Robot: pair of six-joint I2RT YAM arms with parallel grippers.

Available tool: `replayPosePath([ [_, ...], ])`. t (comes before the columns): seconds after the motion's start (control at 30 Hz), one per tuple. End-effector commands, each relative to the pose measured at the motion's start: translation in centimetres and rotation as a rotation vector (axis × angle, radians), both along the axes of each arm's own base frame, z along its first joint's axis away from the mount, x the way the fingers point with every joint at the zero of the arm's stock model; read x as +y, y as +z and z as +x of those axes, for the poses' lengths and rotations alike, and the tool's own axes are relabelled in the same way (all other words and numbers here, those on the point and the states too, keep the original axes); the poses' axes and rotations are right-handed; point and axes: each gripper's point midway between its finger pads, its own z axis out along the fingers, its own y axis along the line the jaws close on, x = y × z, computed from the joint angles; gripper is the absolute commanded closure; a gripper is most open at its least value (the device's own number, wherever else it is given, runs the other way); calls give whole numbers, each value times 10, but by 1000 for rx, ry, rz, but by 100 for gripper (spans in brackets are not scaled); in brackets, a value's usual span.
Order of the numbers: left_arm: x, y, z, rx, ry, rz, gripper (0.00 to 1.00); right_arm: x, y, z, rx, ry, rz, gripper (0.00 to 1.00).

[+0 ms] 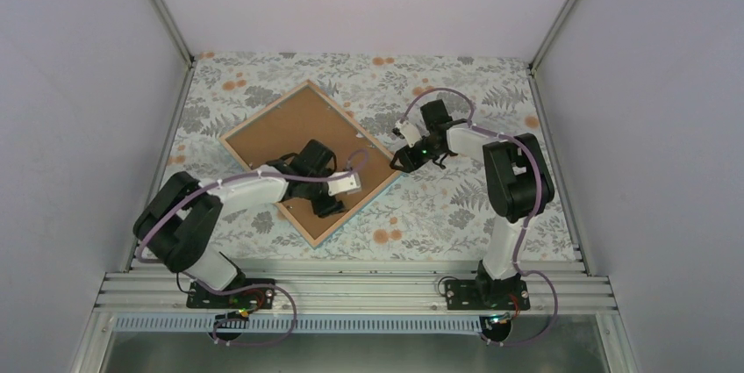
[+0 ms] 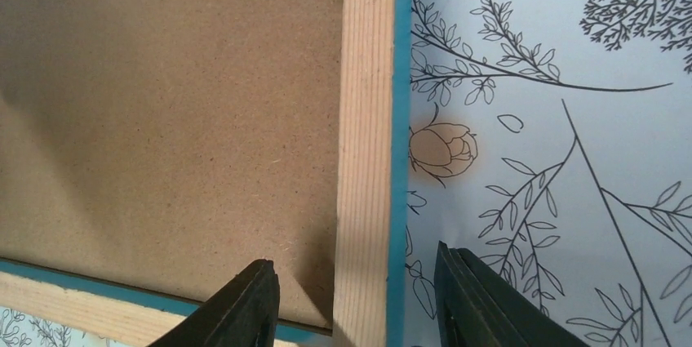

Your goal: Put the photo into the frame

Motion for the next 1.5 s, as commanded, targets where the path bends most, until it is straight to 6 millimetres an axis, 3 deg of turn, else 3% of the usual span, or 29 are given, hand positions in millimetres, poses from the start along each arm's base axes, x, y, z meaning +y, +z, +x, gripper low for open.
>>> replayPosePath([
  [0.0, -3, 8, -37, -23, -174, 13, 34, -2, 22, 11, -47, -27, 27, 53],
  [0.13, -6, 0, -53, 6, -201, 53, 34, -7, 35, 20, -88, -48, 39, 52],
  [0.3, -5, -19, -50, -18, -165, 134, 34, -16, 50, 34, -136, -77, 51, 52],
  [0.5, -7, -34, -47, -74, -211, 201, 38, -24, 49, 38, -132, -98, 48, 52],
  [0.7, 5, -49, -51, -77, -331, 231, 40, -30, 45, 34, -122, -109, 43, 52],
  [1.03, 35, -59, -36, -83, -591, 257, 41, -32, 41, 30, -108, -111, 43, 53],
  [1.17, 30, -48, -23, -114, -600, 244, 41, -32, 47, 30, -122, -105, 49, 53],
  [1.3, 11, -22, 0, -188, -498, 186, 40, -34, 60, 29, -177, -93, 53, 52],
  [1.47, -15, -9, 21, -148, -330, 149, 39, -38, 82, 30, -298, -50, 45, 51],
])
